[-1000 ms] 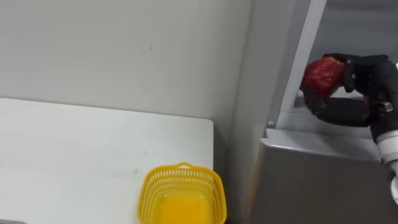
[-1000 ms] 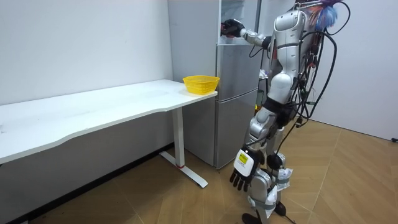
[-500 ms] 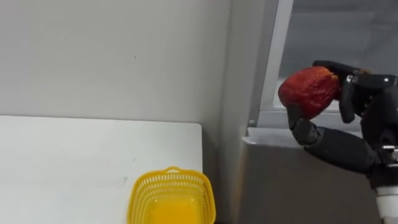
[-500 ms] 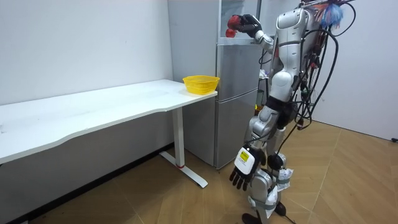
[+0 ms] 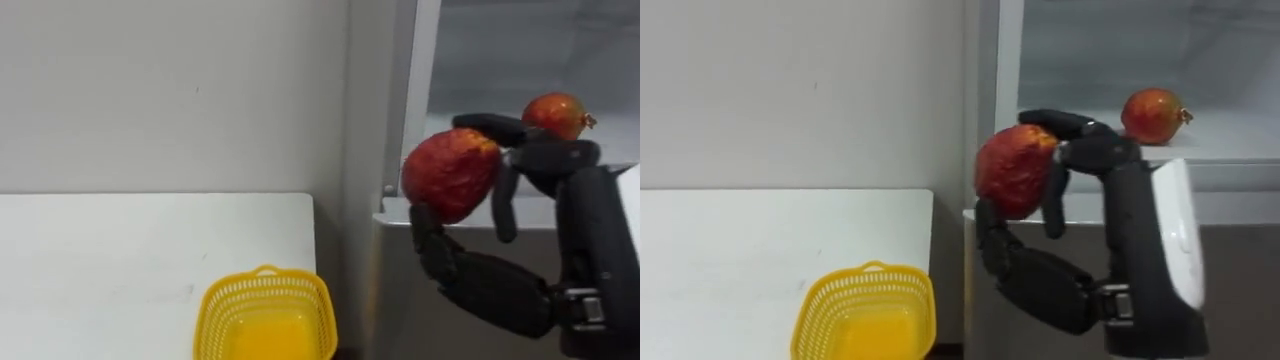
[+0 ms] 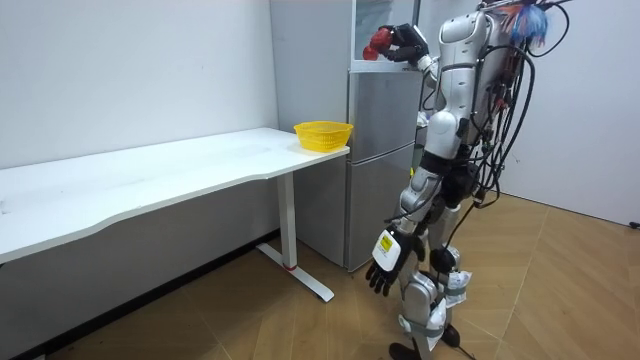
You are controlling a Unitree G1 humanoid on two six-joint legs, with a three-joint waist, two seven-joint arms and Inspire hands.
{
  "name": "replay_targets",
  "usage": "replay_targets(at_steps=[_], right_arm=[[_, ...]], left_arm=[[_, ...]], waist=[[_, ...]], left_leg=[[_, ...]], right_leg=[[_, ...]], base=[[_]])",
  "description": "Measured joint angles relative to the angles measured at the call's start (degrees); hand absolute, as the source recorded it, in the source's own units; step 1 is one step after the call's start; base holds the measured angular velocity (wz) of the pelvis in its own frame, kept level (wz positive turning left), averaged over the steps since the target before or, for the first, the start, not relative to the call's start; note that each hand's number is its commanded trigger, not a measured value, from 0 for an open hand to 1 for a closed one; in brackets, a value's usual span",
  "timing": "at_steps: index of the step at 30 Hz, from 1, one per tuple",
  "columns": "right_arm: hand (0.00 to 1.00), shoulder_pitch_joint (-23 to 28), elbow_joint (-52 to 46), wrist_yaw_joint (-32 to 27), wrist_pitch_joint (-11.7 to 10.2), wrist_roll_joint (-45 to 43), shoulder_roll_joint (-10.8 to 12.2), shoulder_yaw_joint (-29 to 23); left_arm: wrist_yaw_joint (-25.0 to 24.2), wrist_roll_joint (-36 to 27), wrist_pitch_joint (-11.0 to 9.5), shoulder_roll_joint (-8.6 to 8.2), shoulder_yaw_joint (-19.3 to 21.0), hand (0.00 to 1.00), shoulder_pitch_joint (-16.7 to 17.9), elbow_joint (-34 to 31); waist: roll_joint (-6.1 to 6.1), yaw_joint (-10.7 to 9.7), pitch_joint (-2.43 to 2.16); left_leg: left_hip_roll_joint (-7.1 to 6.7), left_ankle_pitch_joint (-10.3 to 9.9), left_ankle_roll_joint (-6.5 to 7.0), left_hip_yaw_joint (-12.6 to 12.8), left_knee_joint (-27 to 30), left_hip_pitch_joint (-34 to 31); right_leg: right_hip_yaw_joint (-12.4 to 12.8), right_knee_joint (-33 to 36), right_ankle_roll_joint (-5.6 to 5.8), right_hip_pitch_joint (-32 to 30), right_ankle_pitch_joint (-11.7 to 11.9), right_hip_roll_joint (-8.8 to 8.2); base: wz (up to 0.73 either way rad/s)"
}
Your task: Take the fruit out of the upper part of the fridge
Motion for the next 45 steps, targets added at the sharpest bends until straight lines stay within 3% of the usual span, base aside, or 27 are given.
replay_targets(at_steps=[3,8,15,23,29,40,41,42,45], right_arm=[[1.00,-0.03,0.07,1.32,-0.76,-0.82,0.06,3.11],[1.00,-1.19,2.08,2.49,-1.27,-1.00,-0.09,7.26],[1.00,-4.66,11.84,1.88,-0.32,-1.23,-0.05,8.36],[1.00,-8.26,26.17,1.85,0.87,-3.96,-0.35,9.76],[1.00,-13.00,34.69,1.80,2.45,-3.85,-0.61,9.05],[1.00,-14.42,39.74,1.76,2.81,-3.80,-0.59,9.04],[0.35,-14.42,39.78,1.76,2.81,-3.80,-0.59,9.04],[0.00,-14.42,39.82,1.76,2.80,-3.76,-0.59,9.04],[0.00,-14.42,39.88,1.61,2.80,-2.79,-0.59,9.04]], left_arm=[[-1.30,0.06,-0.22,0.04,-1.28,0.00,-0.40,-0.04],[-1.99,0.04,-0.11,0.40,-3.33,0.00,-1.63,-0.09],[-2.05,0.07,0.50,0.39,-1.99,0.00,-2.74,-0.16],[-2.33,0.12,1.83,0.41,-2.13,0.00,-2.62,-0.51],[-3.36,0.16,2.71,0.49,-1.93,0.00,-1.94,-0.44],[-4.45,0.24,3.14,0.38,-0.41,0.00,-1.46,-0.51],[-4.47,0.24,3.13,0.38,-0.38,0.00,-1.51,-0.52],[-4.47,0.22,3.12,0.38,-0.37,0.00,-1.49,-0.52],[-4.51,0.21,3.12,0.37,-0.36,0.00,-1.45,-0.51]], waist=[[-1.08,0.96,-0.05],[-1.17,2.39,0.07],[-1.76,5.68,0.49],[-2.43,6.37,0.77],[-2.42,7.52,0.79],[-2.39,8.72,0.80],[-2.39,8.84,0.80],[-2.37,8.88,0.81],[-2.30,9.00,0.81]], left_leg=[[0.03,-0.02,0.03,-0.03,-0.05,-0.10],[-0.02,-0.06,0.07,-0.38,-0.82,-0.27],[-0.08,-0.04,0.05,-1.66,-0.46,-0.44],[-0.49,-0.04,0.06,-5.22,-0.13,-0.39],[-0.63,-0.04,0.06,-5.93,-0.09,-0.39],[-1.14,0.08,0.27,-6.25,0.12,-0.16],[-1.14,0.08,0.28,-6.25,0.15,-0.16],[-1.13,0.08,0.28,-6.26,0.17,-0.15],[-1.13,0.08,0.28,-6.40,0.54,-0.11]], right_leg=[[0.10,-0.10,0.01,-0.04,0.01,0.04],[-0.30,-0.19,0.06,-0.21,0.06,0.03],[-1.39,-0.38,0.06,-0.03,0.05,-0.02],[-5.98,-1.18,0.20,2.15,-0.01,-0.57],[-6.13,-1.21,0.27,2.48,-0.06,-0.64],[-6.16,-1.23,0.42,2.90,-0.16,-1.27],[-6.16,-1.23,0.42,2.91,-0.16,-1.29],[-6.14,-1.24,0.42,2.94,-0.16,-1.30],[-6.26,-1.25,0.42,3.14,-0.16,-1.33]], base=[[0.00],[0.02],[0.07],[0.23],[0.04],[0.00],[0.00],[0.00],[0.01]])
